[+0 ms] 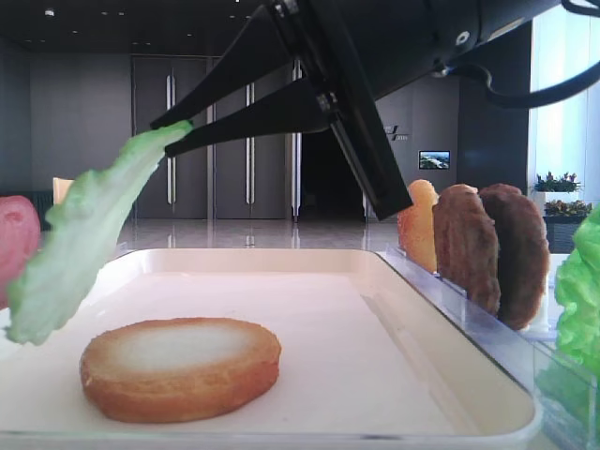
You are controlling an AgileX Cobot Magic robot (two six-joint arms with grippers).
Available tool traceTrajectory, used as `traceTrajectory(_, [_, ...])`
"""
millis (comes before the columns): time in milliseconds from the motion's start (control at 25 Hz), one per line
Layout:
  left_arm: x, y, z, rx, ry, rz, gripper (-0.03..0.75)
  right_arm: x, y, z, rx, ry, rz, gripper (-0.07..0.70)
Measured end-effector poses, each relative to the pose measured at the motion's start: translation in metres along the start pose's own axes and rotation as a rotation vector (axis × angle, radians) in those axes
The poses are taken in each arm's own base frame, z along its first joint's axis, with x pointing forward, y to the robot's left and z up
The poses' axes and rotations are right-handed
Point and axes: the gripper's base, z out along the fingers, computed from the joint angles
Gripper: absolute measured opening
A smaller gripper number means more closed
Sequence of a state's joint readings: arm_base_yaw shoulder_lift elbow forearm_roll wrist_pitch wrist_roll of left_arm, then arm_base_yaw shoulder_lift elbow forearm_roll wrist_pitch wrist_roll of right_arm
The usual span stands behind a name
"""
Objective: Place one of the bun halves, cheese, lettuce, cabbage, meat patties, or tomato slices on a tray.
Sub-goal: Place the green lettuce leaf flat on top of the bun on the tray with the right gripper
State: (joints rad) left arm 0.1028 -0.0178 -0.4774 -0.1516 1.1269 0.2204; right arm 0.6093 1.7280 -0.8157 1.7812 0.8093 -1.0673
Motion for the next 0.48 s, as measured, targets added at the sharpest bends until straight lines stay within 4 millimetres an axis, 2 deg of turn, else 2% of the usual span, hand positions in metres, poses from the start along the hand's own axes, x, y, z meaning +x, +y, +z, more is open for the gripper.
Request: traceTrajectory(480, [0.0, 0.0, 0.0, 0.0, 0.0, 0.0, 0.471, 0.001, -0.0082, 0.0051, 0.014, 0.015, 0.021, 0.052])
